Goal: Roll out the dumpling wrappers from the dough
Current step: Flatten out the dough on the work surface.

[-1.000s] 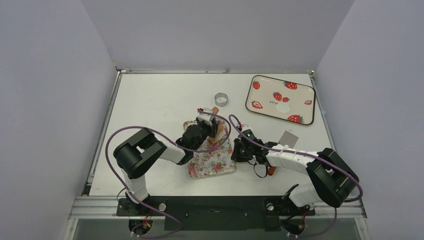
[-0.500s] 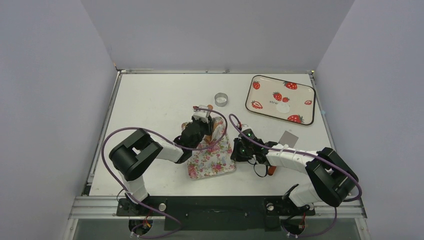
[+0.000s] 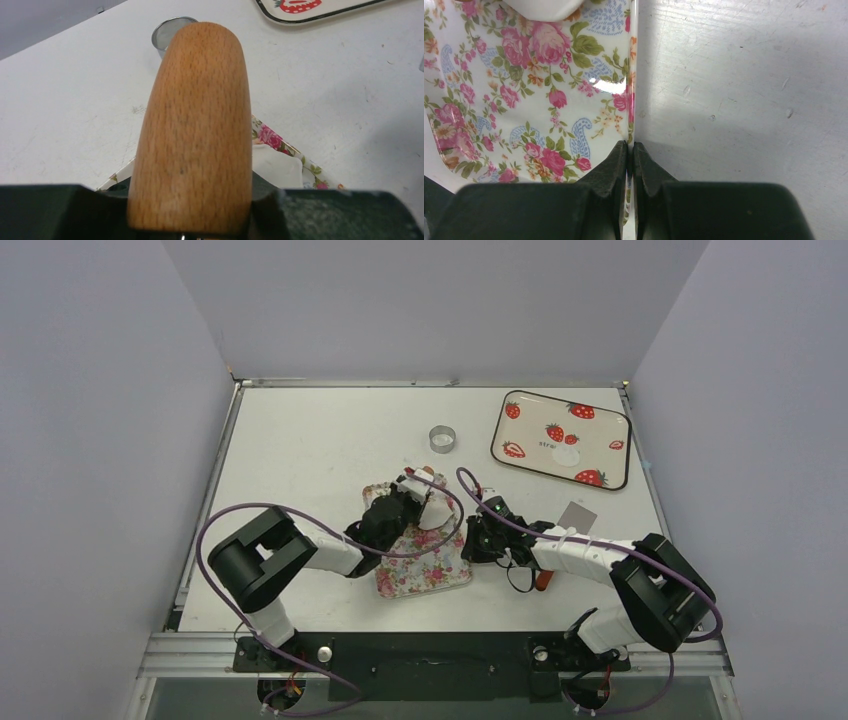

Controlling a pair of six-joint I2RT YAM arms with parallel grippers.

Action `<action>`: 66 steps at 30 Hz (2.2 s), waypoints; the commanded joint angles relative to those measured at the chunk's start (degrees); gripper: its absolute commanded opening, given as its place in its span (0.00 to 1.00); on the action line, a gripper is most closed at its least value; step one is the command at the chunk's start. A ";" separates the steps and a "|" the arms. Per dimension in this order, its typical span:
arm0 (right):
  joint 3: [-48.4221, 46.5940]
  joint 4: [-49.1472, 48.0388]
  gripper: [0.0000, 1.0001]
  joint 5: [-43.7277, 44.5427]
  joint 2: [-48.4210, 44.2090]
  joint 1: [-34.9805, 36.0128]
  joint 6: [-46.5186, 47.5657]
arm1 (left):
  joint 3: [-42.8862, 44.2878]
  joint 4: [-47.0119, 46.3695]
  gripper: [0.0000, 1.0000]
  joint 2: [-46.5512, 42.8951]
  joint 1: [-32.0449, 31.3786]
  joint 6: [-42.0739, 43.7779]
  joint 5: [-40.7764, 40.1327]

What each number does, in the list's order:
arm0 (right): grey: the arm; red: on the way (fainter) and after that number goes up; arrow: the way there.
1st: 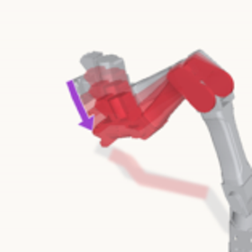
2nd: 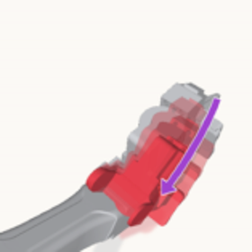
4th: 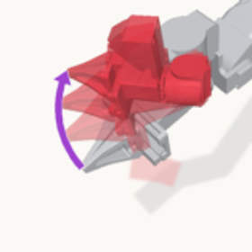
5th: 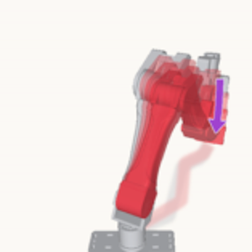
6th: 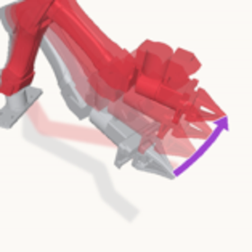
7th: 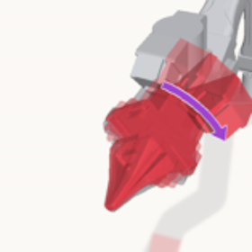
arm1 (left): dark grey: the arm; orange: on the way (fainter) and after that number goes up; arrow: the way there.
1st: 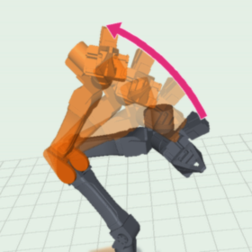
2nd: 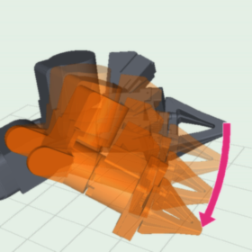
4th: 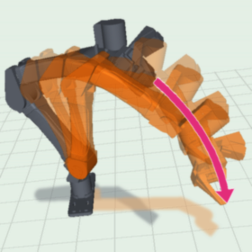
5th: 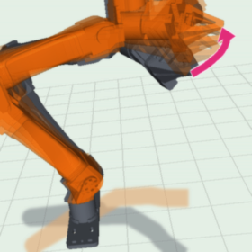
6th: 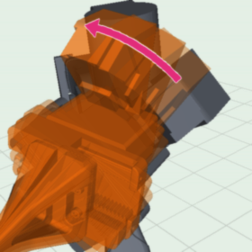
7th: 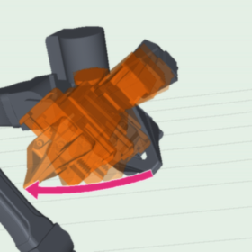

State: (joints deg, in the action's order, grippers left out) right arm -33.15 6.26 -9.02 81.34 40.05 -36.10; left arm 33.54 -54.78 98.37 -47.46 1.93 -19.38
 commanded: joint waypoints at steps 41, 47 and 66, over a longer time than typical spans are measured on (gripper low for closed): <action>-10.00 3.83 0.47 4.98 4.77 -3.88 3.46 | 6.79 10.32 0.00 -4.83 2.46 -8.83 10.21; -11.25 0.94 0.39 3.28 9.07 -3.81 3.56 | 3.70 8.04 0.00 -4.24 2.89 -5.23 9.45; -3.38 0.07 0.00 1.07 7.93 -6.56 2.67 | -3.36 11.34 0.00 -4.68 4.33 -3.07 7.73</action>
State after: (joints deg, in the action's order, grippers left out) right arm -39.83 1.83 -11.29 89.97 34.63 -33.71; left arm 32.14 -49.01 93.51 -44.03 -2.24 -11.33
